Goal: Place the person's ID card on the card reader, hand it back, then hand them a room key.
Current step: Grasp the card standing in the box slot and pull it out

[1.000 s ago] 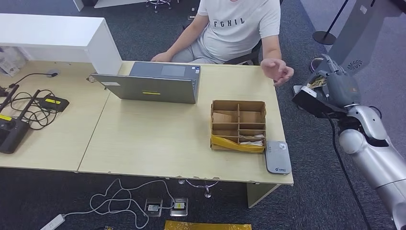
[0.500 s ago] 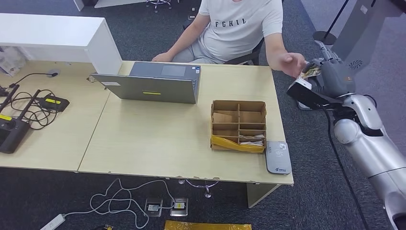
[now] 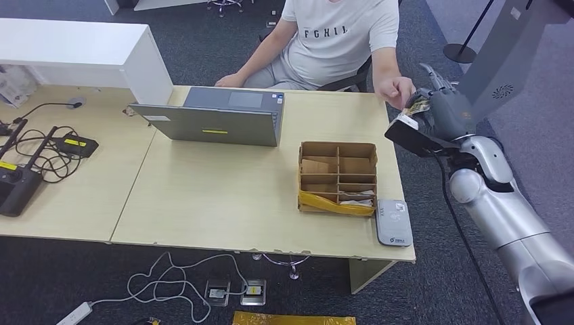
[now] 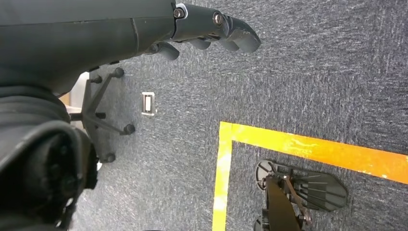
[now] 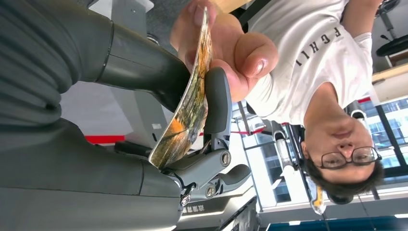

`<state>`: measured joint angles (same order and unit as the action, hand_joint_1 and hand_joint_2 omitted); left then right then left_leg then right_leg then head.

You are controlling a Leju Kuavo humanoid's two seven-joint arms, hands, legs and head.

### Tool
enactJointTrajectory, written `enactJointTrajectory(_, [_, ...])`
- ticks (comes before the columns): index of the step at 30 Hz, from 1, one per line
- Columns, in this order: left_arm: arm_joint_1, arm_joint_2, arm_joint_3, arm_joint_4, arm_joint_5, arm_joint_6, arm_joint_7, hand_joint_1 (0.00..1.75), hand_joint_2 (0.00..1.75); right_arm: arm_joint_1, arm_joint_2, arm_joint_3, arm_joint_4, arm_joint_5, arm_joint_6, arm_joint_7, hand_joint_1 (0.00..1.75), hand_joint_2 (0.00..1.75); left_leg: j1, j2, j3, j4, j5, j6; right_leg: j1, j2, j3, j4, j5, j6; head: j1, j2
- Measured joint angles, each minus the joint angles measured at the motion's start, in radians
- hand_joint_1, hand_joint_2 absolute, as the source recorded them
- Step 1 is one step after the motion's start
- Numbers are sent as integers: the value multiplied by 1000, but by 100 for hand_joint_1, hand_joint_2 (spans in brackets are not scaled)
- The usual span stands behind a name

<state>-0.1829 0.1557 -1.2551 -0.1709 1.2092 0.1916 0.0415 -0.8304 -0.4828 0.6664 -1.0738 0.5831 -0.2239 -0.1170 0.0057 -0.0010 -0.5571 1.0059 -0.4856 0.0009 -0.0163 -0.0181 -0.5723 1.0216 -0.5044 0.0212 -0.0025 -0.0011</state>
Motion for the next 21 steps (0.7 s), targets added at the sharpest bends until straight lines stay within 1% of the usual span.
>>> enactJointTrajectory(1, [0,0,0,0,0,0,0,0,0,0,3,0,2,0,0,0,16,175,0,0,0,0,0,0,0,0,0,0,0,0,0,0])
enactJointTrajectory(5, [1,-1,0,0,-2,-3,1,0,0,2,13,3,9,2,-1,2,16,175,0,0,0,0,0,0,0,0,0,0,0,0,0,0])
enactJointTrajectory(9, [1,-1,0,0,-5,-10,3,0,0,17,18,6,14,1,-2,14,0,175,0,0,0,0,0,0,0,0,0,0,0,0,0,0])
enactJointTrajectory(15, [1,-1,0,0,-11,-12,6,0,0,40,21,6,14,6,-1,45,0,175,0,0,1,0,0,0,0,1,0,0,0,0,0,0])
enactJointTrajectory(21, [1,-1,0,0,-11,-11,7,0,0,50,21,5,13,17,-5,53,0,175,0,0,1,0,0,0,0,1,0,0,0,0,0,0])
